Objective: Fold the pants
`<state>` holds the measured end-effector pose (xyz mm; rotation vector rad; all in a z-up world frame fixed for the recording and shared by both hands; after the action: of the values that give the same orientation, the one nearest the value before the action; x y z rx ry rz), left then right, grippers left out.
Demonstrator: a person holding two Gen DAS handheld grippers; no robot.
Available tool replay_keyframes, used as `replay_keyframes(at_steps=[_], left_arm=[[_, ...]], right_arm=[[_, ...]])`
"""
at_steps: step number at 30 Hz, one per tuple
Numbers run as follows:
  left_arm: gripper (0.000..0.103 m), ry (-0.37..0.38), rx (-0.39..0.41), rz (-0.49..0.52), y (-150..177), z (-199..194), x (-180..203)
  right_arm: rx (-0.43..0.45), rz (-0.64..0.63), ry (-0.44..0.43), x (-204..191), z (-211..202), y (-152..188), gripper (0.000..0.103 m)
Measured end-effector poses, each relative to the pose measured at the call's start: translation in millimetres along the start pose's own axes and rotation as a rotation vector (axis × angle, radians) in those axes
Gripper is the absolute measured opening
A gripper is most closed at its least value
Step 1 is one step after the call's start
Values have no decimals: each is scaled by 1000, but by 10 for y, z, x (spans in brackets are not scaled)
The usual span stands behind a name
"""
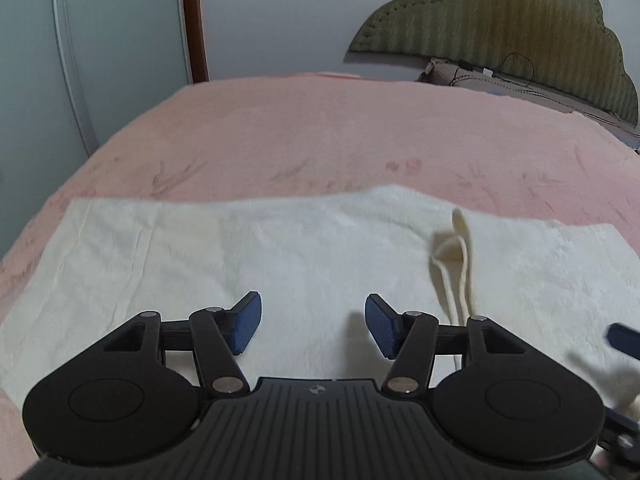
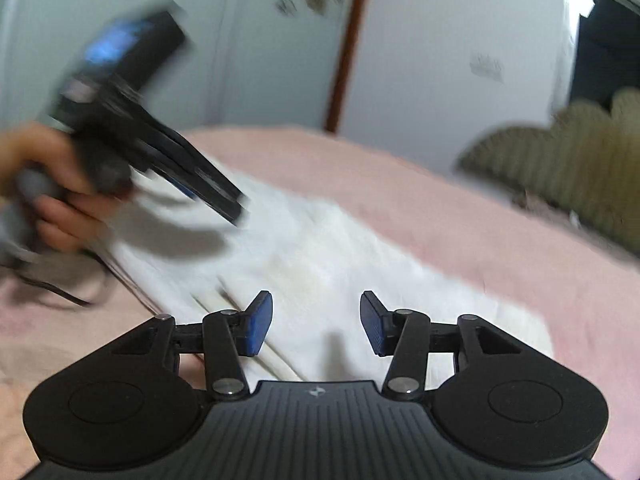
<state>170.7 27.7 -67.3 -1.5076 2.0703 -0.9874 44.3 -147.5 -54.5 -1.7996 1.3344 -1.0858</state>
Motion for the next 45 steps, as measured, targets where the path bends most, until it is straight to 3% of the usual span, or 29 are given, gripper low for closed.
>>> replay_keyframes(at_steps=[1,5,11,14,17,19,21,25,32,37,38,40,42,45], left_arm=[[63,1,-8,-4,33,-7,-2],[62,39,1,-35,17,-79,31],[63,280,17,-70,-340,23,540],[63,257,-43,-29,-400,328,757],[59,118,-140,1,-305,707,766],[60,108,-117,-8,-290,701,757],[60,77,-90,14,-275,596,768],[65,14,-31,67,-208,313,698],[65,147,-30,-26,37,11,698],[64,147,-62,33,159,156,884],[66,135,-62,51,202,199,903],[68,112,-37,87,240,201,922],[67,100,-30,95,238,168,932],[65,131,9,73,191,71,988]], right_arm=[[-52,-8,-20,-23,98,77,47],[-13,-2,-31,-45,5,46,47],[-10,126,10,4,90,90,47],[-69,165,-15,21,158,177,47],[-71,172,-14,44,143,173,51],[-79,162,23,33,195,192,68],[-87,152,70,39,207,205,76],[-97,182,57,79,252,228,77],[-27,259,94,415,-3,192,77],[-67,372,173,1029,-104,313,77],[-88,357,196,1115,-115,388,77],[-123,316,329,1318,-177,551,77],[-93,346,433,1507,-343,629,77],[-16,474,469,1677,-606,647,77]])
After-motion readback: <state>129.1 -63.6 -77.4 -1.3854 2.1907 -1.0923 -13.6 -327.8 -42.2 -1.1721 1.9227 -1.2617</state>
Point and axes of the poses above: each gripper's, at about its wrist camera, not at the fingertips, and z roughly the way its jaws point, x to its right, y to its underside, the point moved 9 cm from there along z, roughly the way its jaws point, and after that the axes turned 11 degrees about y, right-handed, at the moved point
